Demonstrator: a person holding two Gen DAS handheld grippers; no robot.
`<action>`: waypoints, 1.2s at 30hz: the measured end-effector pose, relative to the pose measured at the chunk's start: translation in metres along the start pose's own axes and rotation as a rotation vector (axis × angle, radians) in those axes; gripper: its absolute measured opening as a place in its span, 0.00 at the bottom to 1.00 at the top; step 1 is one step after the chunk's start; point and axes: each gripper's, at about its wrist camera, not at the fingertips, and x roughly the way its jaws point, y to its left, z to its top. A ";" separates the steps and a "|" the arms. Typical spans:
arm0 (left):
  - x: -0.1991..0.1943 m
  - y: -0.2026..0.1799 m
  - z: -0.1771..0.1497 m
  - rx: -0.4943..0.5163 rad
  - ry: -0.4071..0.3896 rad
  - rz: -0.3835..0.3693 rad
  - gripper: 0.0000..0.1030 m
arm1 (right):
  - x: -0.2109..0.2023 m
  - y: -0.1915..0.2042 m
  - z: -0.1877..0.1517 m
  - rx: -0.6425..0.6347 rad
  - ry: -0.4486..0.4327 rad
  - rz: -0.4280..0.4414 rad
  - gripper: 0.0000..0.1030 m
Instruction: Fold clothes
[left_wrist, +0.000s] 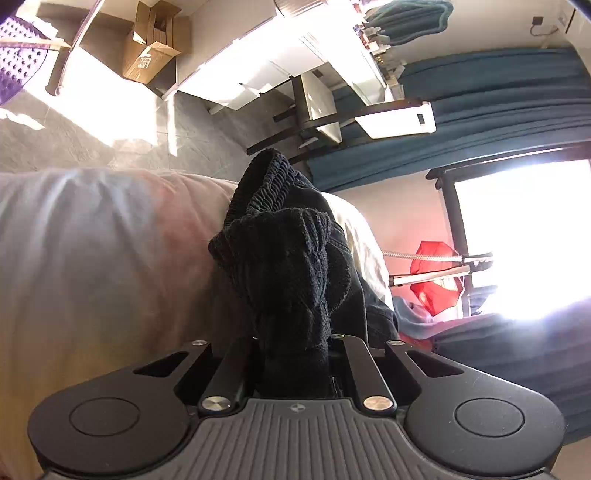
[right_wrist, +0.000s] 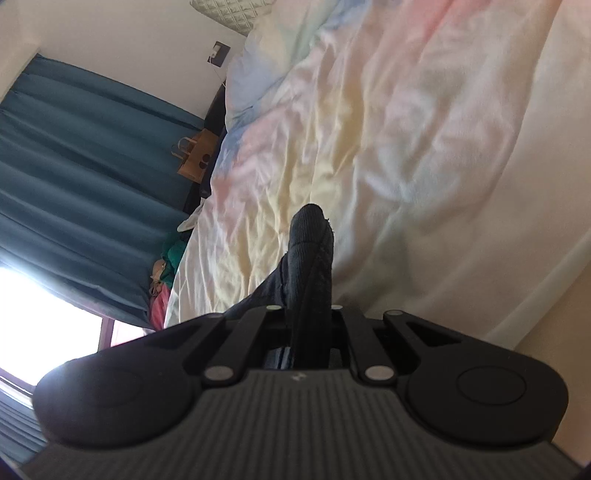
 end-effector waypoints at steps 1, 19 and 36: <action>-0.005 0.001 0.003 0.005 0.012 0.011 0.09 | -0.005 0.002 0.001 -0.007 -0.016 -0.003 0.05; 0.010 0.068 0.014 0.176 0.132 0.202 0.29 | -0.021 -0.012 -0.001 -0.129 0.018 -0.258 0.10; -0.067 -0.030 -0.058 0.849 -0.136 0.274 0.81 | -0.122 0.107 -0.060 -0.656 -0.058 -0.133 0.65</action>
